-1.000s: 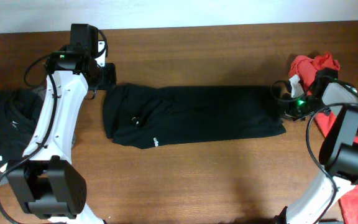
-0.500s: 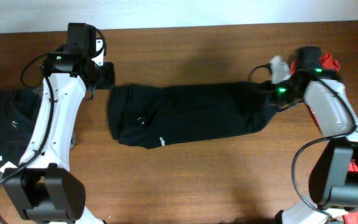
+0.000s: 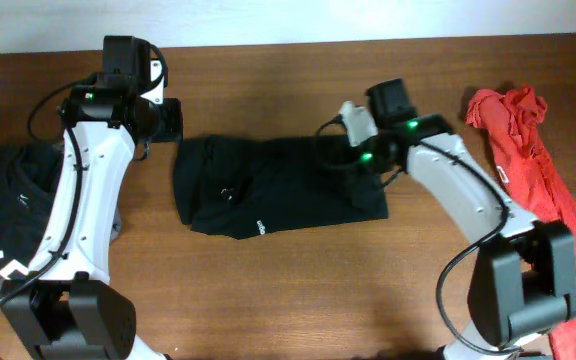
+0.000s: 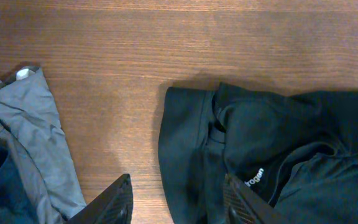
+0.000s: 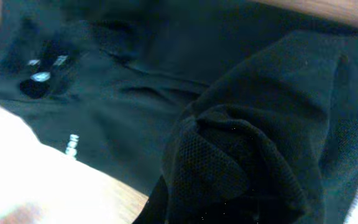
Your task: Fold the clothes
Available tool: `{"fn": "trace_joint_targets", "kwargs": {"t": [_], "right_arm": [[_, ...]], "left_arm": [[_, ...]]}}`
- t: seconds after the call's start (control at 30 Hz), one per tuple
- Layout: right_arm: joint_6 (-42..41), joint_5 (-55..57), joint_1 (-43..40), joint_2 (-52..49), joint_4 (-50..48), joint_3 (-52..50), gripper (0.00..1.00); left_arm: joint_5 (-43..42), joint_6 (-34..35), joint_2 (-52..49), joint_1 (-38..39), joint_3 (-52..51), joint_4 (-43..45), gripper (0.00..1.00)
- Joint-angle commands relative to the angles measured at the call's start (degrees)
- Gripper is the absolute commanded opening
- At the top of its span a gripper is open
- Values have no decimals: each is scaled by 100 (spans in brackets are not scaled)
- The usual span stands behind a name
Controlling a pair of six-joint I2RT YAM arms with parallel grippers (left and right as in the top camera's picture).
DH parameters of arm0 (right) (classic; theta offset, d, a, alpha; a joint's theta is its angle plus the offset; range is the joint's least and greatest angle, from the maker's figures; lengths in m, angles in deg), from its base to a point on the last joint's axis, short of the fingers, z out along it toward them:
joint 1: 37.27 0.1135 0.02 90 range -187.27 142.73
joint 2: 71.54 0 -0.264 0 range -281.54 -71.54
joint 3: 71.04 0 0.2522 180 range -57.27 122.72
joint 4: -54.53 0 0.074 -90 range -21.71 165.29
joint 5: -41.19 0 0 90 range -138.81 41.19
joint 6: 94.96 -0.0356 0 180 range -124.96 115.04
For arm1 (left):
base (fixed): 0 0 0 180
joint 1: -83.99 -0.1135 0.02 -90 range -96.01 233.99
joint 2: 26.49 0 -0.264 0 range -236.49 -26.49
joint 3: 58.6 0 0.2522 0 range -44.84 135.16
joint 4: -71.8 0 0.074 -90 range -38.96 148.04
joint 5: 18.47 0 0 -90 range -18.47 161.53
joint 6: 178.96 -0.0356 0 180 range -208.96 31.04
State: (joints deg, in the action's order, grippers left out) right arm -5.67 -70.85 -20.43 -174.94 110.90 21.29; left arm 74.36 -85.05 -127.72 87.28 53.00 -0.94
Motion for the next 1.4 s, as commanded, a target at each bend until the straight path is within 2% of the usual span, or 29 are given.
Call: {"fn": "trace_joint_targets", "kwargs": {"t": [0.0,0.2,0.37,0.4,0.43,0.47,0.53,0.63,0.83,0.9,0.93,0.97,1.07,1.37], "right_arm": [[-317,31,297,-17,-245,15,4],[-916,90,564,-188,-752,15,4],[-927,-50,715,-345,-955,13,5],[-927,-72,743,-352,-999,13,7],[-927,-98,772,-361,-1043,13,14],[-925,-179,802,-361,-1099,13,25],[-918,-518,868,-361,-1272,13,34],[-514,-1244,903,-358,-1631,15,41],[-448,-1220,538,-358,-1665,15,44],[-616,-1191,334,-358,-1499,15,44],[-745,-1167,240,-361,-1403,15,40],[-857,-1073,157,-367,-1300,13,33],[-1547,-195,-2,-393,-977,4,4],[-2568,85,343,-1108,-914,-50,4]], "left_arm": [[-4,-114,201,-46,79,-7,48],[-9,-111,201,-46,79,-7,47],[-7,-111,201,-46,79,-7,47],[-7,-111,201,-46,79,-7,47],[-9,-111,201,-46,79,-7,47],[-9,-111,201,-46,79,-4,48],[-9,-111,201,-46,79,-4,47],[-9,-111,201,-46,79,-4,47],[-7,-111,201,-46,79,-7,48],[-7,-114,201,-46,79,-11,48],[-4,-114,201,-46,79,-11,48],[-4,-114,201,-46,79,-11,48],[-7,-111,199,-46,79,-4,48],[-11,-111,199,-46,79,-9,48]]}}
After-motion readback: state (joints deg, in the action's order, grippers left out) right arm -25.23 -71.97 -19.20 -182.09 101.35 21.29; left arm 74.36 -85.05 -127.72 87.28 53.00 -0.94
